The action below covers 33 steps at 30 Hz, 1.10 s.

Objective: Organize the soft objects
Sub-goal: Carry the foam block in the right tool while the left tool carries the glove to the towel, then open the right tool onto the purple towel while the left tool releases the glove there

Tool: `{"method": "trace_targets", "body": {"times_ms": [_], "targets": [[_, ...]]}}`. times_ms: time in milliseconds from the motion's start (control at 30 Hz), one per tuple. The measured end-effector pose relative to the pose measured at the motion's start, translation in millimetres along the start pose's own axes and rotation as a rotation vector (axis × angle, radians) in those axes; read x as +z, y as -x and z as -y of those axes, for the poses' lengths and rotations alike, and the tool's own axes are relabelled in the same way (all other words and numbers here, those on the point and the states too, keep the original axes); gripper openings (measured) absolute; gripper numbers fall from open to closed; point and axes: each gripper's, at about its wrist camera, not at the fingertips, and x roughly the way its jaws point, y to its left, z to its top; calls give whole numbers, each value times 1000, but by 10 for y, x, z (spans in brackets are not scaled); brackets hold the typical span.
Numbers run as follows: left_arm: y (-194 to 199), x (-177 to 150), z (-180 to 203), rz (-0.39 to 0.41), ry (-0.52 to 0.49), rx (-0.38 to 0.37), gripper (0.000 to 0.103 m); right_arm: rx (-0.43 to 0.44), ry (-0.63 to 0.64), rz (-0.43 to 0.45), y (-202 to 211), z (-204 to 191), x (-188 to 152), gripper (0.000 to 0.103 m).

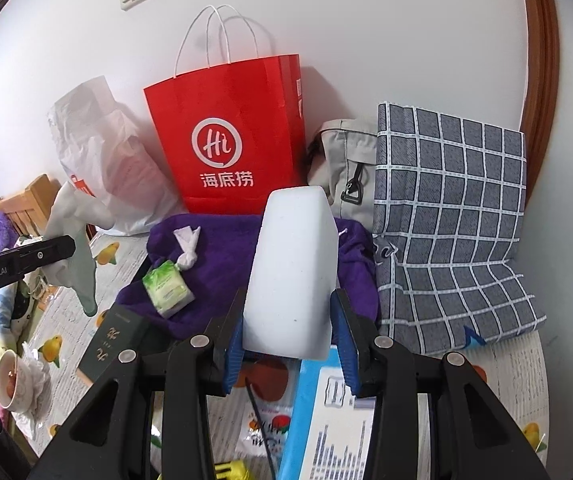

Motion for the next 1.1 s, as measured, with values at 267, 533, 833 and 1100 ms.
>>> {"method": "trace_targets", "body": {"times_ms": [267, 533, 833, 1100], "targets": [[-308, 125, 2, -15, -6, 33, 11, 0, 10, -21, -328, 26, 101, 40], [-657, 203, -149, -56, 39, 41, 11, 23, 26, -52, -724, 61, 267, 40], [-1159, 271, -270, -138, 91, 6, 11, 59, 51, -100, -1149, 77, 399, 40], [-1630, 264, -184, -220, 98, -45, 11, 49, 87, -197, -1527, 133, 300, 40]]}}
